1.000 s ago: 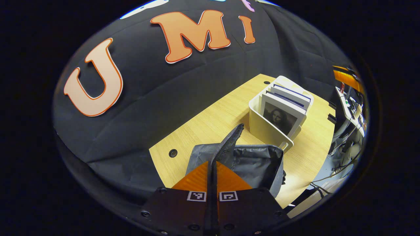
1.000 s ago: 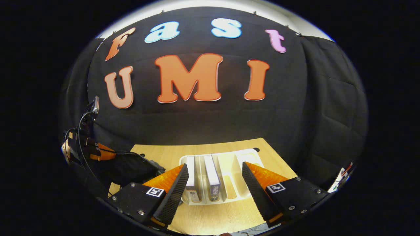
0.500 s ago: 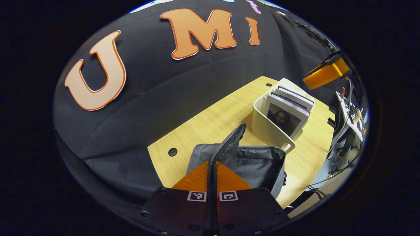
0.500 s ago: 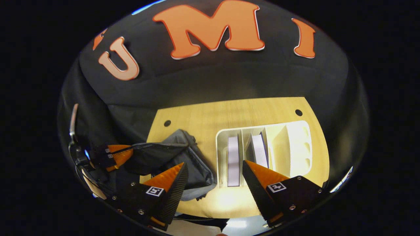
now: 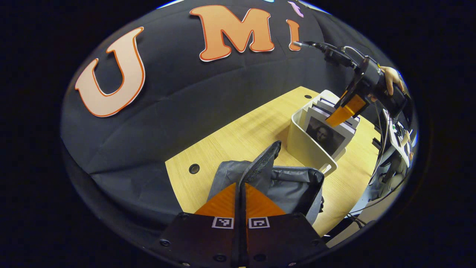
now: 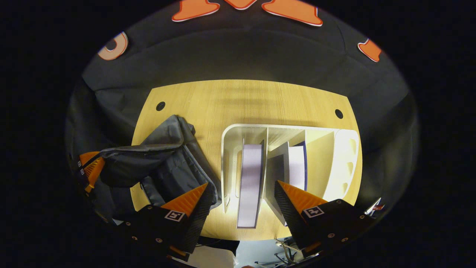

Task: Open the schoolbag, grab two books from the bookshelf and put them into the schoolbag.

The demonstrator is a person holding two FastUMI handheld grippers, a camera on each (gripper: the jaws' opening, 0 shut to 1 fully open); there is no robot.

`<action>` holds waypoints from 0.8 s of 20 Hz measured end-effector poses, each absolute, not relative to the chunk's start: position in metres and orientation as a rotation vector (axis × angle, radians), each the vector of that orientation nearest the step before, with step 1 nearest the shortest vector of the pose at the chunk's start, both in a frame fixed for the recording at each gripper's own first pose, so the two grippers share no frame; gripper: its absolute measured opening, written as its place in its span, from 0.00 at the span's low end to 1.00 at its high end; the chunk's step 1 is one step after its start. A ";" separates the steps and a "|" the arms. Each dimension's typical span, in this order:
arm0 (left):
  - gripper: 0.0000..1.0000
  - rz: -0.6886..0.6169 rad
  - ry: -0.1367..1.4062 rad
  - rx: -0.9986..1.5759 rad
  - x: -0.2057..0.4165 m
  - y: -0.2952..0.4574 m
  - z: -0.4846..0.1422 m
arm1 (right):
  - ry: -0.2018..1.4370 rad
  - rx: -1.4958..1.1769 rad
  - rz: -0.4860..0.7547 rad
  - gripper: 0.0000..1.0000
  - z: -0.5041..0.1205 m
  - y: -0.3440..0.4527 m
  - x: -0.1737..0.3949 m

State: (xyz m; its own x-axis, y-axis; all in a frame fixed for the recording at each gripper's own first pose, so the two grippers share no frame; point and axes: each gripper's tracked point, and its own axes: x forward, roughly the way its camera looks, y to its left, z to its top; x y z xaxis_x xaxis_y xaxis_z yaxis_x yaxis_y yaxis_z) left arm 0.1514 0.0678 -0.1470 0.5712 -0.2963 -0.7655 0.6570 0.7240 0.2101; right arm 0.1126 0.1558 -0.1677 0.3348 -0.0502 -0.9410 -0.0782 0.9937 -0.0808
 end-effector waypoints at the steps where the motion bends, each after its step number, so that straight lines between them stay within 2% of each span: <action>1: 0.00 -0.588 0.779 0.517 0.152 0.068 -0.147 | 1.253 -0.105 0.016 0.99 -0.175 0.156 0.113; 3: 0.00 -0.584 0.783 0.520 0.152 0.068 -0.147 | 1.286 -0.083 0.006 0.99 -0.189 0.153 0.116; 5: 0.00 -0.580 0.789 0.520 0.152 0.068 -0.148 | 1.301 -0.070 -0.001 0.93 -0.201 0.148 0.119; 6: 0.00 -0.578 0.791 0.519 0.152 0.068 -0.149 | 1.303 -0.059 -0.007 0.73 -0.204 0.147 0.121; 8: 0.00 -0.574 0.796 0.517 0.152 0.068 -0.150 | 1.308 -0.025 -0.009 0.66 -0.210 0.146 0.123; 9: 0.00 -0.569 0.796 0.517 0.153 0.067 -0.150 | 1.314 -0.006 -0.021 0.49 -0.210 0.145 0.122; 10: 0.01 -0.569 0.798 0.515 0.152 0.066 -0.150 | 1.307 -0.002 -0.027 0.40 -0.208 0.143 0.122; 14: 0.00 -0.583 0.798 0.510 0.148 0.064 -0.153 | 1.278 0.002 -0.033 0.36 -0.190 0.140 0.118; 15: 0.00 -0.583 0.798 0.509 0.148 0.065 -0.154 | 1.264 0.006 -0.024 0.45 -0.182 0.141 0.117; 16: 0.01 -0.585 0.800 0.506 0.149 0.065 -0.155 | 1.248 0.004 -0.018 0.35 -0.171 0.142 0.116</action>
